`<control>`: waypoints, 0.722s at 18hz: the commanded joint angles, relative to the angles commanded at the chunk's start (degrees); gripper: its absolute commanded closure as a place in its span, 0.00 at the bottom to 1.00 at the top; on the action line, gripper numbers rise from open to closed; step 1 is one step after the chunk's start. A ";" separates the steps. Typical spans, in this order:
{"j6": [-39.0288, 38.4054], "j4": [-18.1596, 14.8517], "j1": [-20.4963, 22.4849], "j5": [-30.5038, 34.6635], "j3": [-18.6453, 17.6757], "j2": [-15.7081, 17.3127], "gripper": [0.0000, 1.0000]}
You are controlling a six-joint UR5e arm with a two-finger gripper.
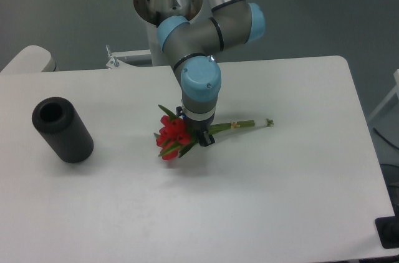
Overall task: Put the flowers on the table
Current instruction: 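Lower the tulip bouquet onto the table surface, then open the gripper, release the stems and lift away from the bouquet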
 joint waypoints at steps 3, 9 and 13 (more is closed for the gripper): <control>0.53 0.79 0.26 0.09 0.53 0.00 0.00; 0.97 0.62 1.67 0.09 5.35 -1.49 0.00; 0.97 0.36 1.84 0.00 9.48 -4.12 0.00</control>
